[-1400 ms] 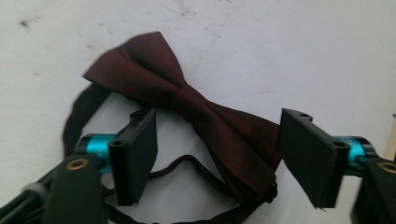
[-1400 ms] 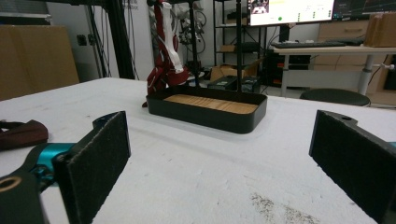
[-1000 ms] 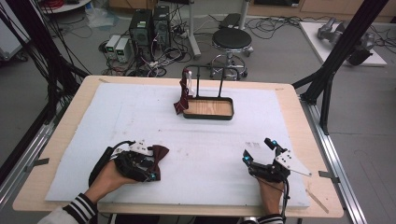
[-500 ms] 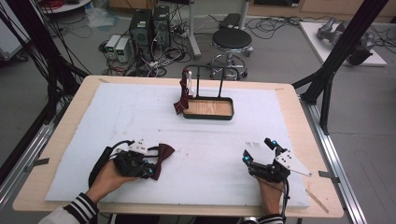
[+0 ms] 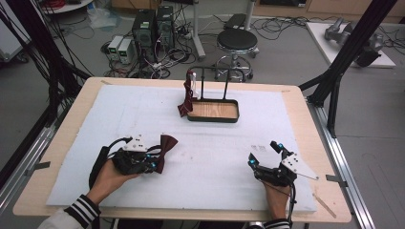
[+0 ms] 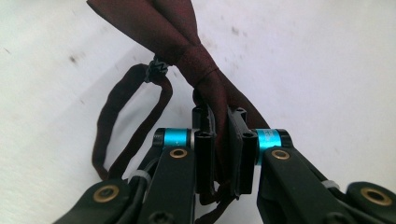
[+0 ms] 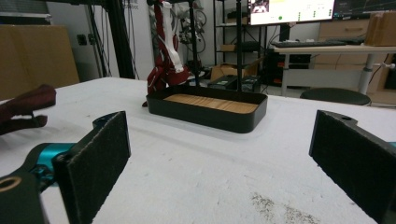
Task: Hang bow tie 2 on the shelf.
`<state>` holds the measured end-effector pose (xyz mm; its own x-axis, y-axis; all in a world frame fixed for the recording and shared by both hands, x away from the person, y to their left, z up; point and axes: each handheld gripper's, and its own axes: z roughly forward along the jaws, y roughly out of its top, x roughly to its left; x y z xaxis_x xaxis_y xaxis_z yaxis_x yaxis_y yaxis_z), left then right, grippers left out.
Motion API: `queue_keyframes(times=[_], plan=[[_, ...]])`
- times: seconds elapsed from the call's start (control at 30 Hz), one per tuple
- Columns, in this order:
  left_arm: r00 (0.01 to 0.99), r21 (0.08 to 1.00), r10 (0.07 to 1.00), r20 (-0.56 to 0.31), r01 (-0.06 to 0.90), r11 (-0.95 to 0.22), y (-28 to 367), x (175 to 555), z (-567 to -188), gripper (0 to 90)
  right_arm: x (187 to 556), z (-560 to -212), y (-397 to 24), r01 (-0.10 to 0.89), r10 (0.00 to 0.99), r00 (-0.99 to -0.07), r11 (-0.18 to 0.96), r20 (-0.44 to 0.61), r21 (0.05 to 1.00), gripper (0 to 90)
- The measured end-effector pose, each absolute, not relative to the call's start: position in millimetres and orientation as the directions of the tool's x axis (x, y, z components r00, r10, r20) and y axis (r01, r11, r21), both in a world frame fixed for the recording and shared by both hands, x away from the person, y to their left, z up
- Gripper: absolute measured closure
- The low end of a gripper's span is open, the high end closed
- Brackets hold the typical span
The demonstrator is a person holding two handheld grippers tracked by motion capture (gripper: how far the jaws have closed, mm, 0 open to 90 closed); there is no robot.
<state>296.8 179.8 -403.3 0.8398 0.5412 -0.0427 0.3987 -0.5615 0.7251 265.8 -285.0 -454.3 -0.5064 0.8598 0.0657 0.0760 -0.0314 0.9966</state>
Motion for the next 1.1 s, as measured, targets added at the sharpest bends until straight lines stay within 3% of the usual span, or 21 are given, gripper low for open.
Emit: queue_keyframes(times=[0.73,1.1], plan=[[0.864,0.859,0.504,0.006,0.254,-0.444,191.8,316.8,-384.0,82.1,267.0,-451.9,-286.4,0.076,0.866,-0.497,-0.024,0.059,0.997,4.4],[0.883,0.883,0.468,0.023,0.201,-0.424,188.2,325.7,-375.4,82.0,270.8,-417.1,-281.0,0.046,0.819,-0.571,-0.046,0.064,0.998,3.5]])
